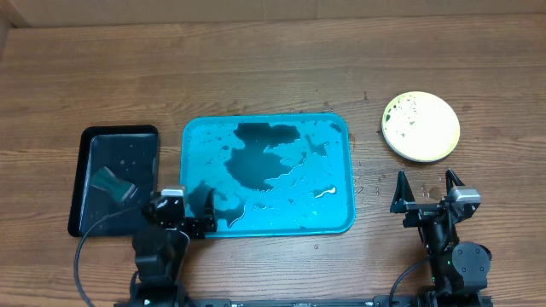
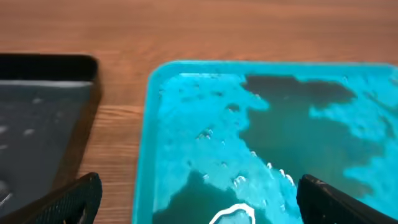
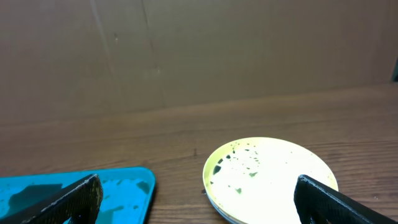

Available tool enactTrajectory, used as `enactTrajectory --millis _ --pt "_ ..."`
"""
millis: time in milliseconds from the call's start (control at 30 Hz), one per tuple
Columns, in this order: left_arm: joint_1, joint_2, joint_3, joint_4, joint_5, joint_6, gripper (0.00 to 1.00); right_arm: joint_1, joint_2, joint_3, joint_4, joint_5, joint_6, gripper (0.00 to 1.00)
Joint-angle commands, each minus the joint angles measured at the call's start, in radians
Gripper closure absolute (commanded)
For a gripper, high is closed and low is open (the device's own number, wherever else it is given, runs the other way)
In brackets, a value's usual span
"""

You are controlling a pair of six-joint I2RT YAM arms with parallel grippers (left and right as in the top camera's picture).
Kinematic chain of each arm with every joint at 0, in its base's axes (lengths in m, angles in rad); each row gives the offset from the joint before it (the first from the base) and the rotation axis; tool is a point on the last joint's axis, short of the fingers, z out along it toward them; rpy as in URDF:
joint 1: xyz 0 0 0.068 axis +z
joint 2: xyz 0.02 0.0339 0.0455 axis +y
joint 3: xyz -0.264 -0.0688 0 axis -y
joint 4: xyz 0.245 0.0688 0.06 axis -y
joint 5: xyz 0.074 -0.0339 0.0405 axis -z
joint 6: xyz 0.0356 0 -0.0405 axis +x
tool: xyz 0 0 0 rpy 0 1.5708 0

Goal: Clean dirty plates on tray and stack at the side

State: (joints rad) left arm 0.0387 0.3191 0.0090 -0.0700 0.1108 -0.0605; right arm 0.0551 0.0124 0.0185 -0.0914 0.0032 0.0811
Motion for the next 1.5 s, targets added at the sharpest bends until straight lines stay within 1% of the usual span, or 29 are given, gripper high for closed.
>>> enactTrajectory --millis 0,167,467,733,1467 --pt "-0.019 -0.081 -0.005 -0.008 -0.119 -0.078 0.00 0.005 -0.010 -0.011 0.007 -0.004 -0.003 0.00" --pt "-0.020 -0.174 -0.005 -0.009 -0.118 -0.026 0.00 0.005 -0.010 -0.011 0.007 -0.004 -0.003 0.00" --pt "-0.023 -0.317 -0.004 -0.010 -0.110 0.011 0.00 0.005 -0.010 -0.011 0.007 -0.004 -0.003 0.00" --pt "-0.050 -0.316 -0.004 -0.009 -0.111 0.039 0.00 0.005 -0.010 -0.011 0.007 -0.004 -0.003 0.00" --pt "-0.053 -0.315 -0.004 -0.008 -0.112 0.039 0.00 0.005 -0.010 -0.011 0.007 -0.004 -0.003 0.00"
